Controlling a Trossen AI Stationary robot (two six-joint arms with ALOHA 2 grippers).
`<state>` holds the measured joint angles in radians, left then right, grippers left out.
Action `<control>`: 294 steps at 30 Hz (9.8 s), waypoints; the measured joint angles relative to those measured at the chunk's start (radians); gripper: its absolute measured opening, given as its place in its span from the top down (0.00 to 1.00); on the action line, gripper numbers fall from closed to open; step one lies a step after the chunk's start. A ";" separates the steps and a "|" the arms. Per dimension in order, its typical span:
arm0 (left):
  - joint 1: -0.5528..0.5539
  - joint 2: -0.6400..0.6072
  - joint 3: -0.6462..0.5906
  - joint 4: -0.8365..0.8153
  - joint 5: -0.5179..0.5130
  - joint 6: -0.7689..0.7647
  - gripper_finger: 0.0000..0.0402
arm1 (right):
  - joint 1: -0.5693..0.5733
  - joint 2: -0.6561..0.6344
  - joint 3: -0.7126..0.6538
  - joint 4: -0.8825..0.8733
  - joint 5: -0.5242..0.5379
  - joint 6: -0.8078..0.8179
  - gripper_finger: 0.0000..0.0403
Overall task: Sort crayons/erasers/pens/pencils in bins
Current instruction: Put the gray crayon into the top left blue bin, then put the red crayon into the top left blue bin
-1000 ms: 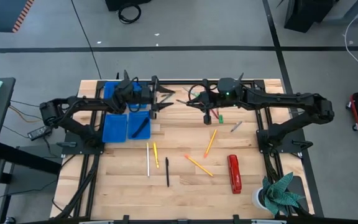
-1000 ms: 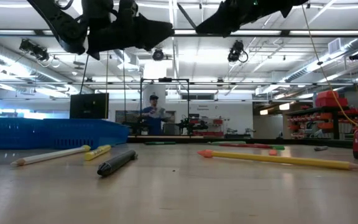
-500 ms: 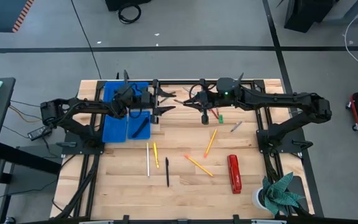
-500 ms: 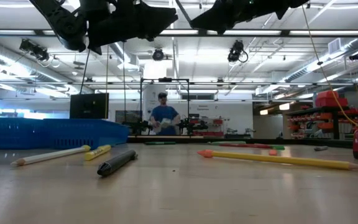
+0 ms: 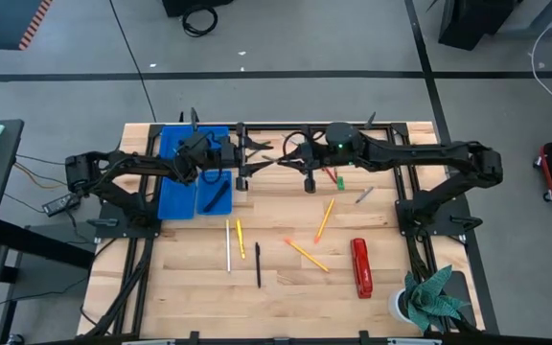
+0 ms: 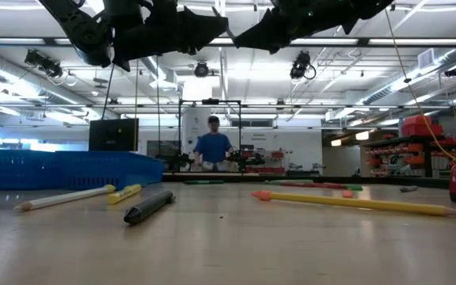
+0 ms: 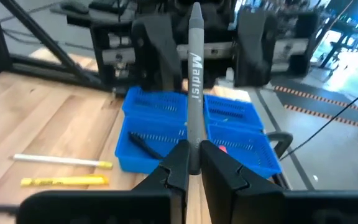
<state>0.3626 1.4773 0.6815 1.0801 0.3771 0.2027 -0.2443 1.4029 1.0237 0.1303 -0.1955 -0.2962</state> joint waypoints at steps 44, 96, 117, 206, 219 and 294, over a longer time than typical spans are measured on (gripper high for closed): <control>-0.002 0.028 0.000 0.031 -0.003 -0.009 0.88 | -0.008 0.001 0.000 0.018 0.070 0.014 0.90; 0.354 -0.451 0.000 -0.904 -0.212 -0.004 0.88 | 0.019 0.108 -0.037 -0.194 0.082 0.145 0.74; 0.519 -0.509 -0.001 -1.263 -0.711 -0.009 0.92 | 0.024 0.350 -0.045 -0.112 0.078 0.093 0.74; 0.360 -0.506 0.056 -1.508 -0.723 -0.192 0.69 | 0.030 0.157 -0.035 -0.354 0.443 0.192 0.74; 0.156 -0.505 0.080 -1.315 -0.721 -0.036 0.71 | -0.093 0.303 -0.036 -0.430 0.516 0.216 0.74; 0.137 -0.505 0.080 -1.310 -0.723 0.031 0.73 | -0.271 0.320 -0.212 -0.213 0.186 0.134 0.95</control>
<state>0.4999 0.9726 0.7616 -0.2298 -0.3458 0.2333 -0.5156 1.7233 0.8121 -0.0823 -0.0098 -0.1621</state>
